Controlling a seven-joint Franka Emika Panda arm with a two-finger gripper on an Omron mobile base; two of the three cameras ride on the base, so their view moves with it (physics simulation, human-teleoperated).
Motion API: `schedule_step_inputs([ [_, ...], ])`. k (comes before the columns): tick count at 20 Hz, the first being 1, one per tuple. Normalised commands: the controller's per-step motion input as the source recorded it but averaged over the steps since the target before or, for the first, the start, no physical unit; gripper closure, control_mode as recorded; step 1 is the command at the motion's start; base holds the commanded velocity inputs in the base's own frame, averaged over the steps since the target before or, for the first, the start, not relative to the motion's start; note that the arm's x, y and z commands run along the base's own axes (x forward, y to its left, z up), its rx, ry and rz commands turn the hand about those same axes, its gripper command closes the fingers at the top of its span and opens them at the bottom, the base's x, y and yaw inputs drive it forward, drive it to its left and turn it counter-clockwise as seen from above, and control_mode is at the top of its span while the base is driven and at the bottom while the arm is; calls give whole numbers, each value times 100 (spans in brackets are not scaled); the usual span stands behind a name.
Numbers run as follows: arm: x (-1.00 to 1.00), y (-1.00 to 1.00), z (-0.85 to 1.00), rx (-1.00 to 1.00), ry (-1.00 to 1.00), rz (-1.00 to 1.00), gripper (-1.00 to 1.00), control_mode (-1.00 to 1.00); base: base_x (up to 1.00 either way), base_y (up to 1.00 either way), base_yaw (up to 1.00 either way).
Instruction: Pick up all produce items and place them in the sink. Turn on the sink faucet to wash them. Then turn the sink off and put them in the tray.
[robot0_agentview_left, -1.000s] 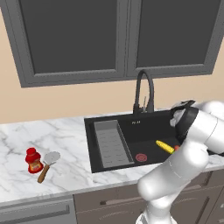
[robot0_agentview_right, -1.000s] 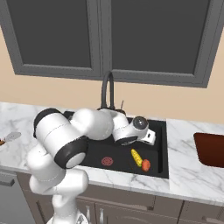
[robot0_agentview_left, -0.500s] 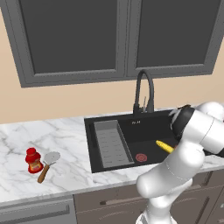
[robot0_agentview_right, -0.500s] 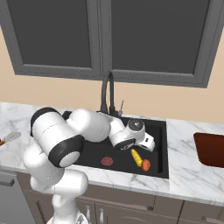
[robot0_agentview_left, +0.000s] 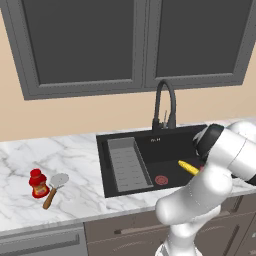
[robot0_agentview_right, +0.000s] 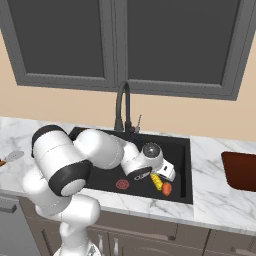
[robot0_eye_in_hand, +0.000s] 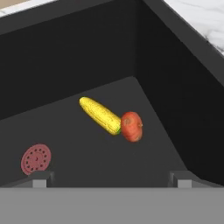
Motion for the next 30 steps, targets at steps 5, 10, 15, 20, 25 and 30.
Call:
schedule_step_inputs([
  [5, -40, 1, -4, -1, 1, -3, -100, -100, 0, 0, 0],
  [10, -16, 0, -2, -4, 10, -9, -100, -100, 0, 0, 0],
  [15, -1, 1, -8, -5, 2, -3, -100, -100, 0, 0, 0],
  [20, 0, 1, -13, -3, 0, 4, -100, -100, 0, 0, 0],
  [25, 0, 0, -7, -1, 0, 2, -100, -100, 0, 0, 0],
  [30, 1, 0, -2, -1, 0, 0, -100, -100, 0, 0, 0],
])
